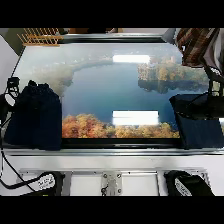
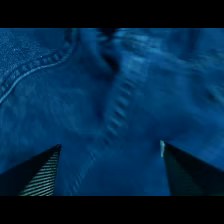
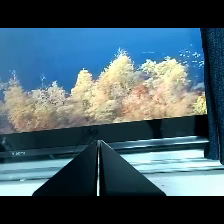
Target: Fold the clothes and pants, and hang the long-sleeved shirts on hangers.
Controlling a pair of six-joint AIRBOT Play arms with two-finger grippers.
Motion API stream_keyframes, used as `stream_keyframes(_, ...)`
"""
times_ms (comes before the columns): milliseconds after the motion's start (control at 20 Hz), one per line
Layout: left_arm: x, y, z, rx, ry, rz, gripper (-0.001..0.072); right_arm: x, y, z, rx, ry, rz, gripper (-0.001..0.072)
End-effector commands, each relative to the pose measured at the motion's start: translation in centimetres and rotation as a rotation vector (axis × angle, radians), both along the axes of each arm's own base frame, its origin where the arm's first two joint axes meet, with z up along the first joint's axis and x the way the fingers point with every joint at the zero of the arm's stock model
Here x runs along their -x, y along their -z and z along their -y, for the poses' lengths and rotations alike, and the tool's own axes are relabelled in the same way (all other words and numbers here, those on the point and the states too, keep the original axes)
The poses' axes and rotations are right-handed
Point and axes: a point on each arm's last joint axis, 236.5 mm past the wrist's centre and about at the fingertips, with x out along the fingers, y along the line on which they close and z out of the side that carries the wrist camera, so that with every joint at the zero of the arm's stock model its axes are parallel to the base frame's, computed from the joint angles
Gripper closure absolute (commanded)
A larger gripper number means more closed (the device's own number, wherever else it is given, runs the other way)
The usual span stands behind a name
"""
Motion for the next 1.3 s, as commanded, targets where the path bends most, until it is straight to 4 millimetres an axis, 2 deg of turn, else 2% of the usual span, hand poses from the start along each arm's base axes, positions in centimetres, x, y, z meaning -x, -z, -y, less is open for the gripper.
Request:
stream_keyframes(0, -1.7, 3.7, -1.6, -0.017, -0.009, 0.017, -0.0010, 0.0, 0.0, 0.0, -0.001, 0.001, -0.001, 0.0665)
stream_keyframes(200, -1.7, 5.2, -1.6, -0.007, -0.009, -0.001, -0.0008, 0.0, 0.0, 0.0, 0.000, 0.001, -0.001, 0.0665)
stream_keyframes(250, -1.5, 5.2, -1.6, -0.004, -0.010, -0.008, 0.0108, 0.0, 0.0, 0.0, 0.000, 0.001, -0.001, 0.0665)
stream_keyframes(300, -1.3, 5.0, -1.5, -0.002, -0.011, -0.016, 0.0387, 0.0, 0.0, 0.0, 0.000, 0.001, -0.001, 0.0665)
stream_keyframes(350, -1.1, 4.4, -1.4, -0.002, -0.012, -0.017, 0.0601, 0.0, 0.0, 0.0, 0.000, 0.001, -0.001, 0.0665)
stream_keyframes(400, -1.2, 3.4, -1.4, -0.008, -0.011, 0.002, 0.0685, 0.0, 0.0, 0.0, 0.000, 0.001, -0.001, 0.0665)
stream_keyframes(500, -2.5, -0.7, -0.6, -0.047, 0.016, 0.098, 0.0694, 0.0, 0.0, 0.0, -0.001, 0.001, -0.001, 0.0665)
stream_keyframes(600, -4.8, -7.1, 1.9, -0.091, 0.082, 0.235, 0.0694, 0.0, 0.0, 0.0, 0.000, 0.001, -0.001, 0.0665)
stream_keyframes(700, -6.6, -14.2, 6.6, -0.120, 0.184, 0.374, 0.0694, 0.0, 0.0, 0.0, 0.000, 0.001, -0.001, 0.0665)
stream_keyframes(800, -7.1, -20.9, 13.6, -0.122, 0.326, 0.517, 0.0694, 0.0, 0.0, 0.0, 0.000, 0.001, -0.001, 0.0665)
stream_keyframes(850, -6.7, -23.5, 17.8, -0.108, 0.410, 0.578, 0.0694, 0.0, 0.0, 0.0, 0.000, 0.001, 0.000, 0.0665)
stream_keyframes(950, -4.6, -26.2, 25.8, -0.062, 0.579, 0.646, 0.0694, 0.0, 0.0, 0.0, -0.001, 0.001, 0.000, 0.0665)
stream_keyframes(1000, -3.2, -26.4, 29.4, -0.034, 0.661, 0.644, 0.0694, 0.0, 0.1, 0.0, -0.001, 0.001, -0.002, 0.0665)
stream_keyframes(1100, 0.4, -25.0, 36.0, 0.017, 0.828, 0.577, 0.0694, -0.1, 0.1, 0.0, -0.001, 0.001, -0.003, 0.0665)
stream_keyframes(1250, 6.2, -20.2, 44.3, 0.053, 1.065, 0.400, 0.0693, -0.2, 0.4, 0.0, 0.000, 0.001, -0.013, 0.0665)
